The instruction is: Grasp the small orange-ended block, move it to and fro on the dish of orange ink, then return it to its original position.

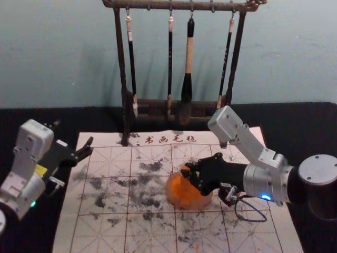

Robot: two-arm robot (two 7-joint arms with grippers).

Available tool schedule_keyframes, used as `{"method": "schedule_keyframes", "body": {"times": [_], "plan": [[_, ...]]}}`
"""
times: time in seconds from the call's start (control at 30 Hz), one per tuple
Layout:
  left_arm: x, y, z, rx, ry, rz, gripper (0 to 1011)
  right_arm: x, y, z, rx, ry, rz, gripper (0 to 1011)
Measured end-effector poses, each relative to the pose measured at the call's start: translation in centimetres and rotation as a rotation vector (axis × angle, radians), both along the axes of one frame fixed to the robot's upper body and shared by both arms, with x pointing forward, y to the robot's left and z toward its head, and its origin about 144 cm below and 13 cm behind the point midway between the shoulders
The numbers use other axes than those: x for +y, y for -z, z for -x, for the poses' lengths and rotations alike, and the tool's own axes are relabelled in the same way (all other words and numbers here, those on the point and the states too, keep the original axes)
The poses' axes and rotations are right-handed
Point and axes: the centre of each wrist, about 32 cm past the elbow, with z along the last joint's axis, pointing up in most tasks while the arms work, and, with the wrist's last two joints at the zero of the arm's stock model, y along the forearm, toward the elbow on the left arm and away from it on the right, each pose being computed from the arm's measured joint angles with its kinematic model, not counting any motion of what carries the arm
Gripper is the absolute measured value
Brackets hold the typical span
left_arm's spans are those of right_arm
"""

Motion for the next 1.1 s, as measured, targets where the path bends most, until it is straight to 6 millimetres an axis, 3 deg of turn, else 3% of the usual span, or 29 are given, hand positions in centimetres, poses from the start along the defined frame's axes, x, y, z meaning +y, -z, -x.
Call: {"method": "schedule_keyframes", "body": {"times": [1.1], "plan": [[0.0,0.0,0.0,0.0,0.0,0.0,1001,-0.07,0.93,-0.23,0.015,0.023,-0.003,79]]}}
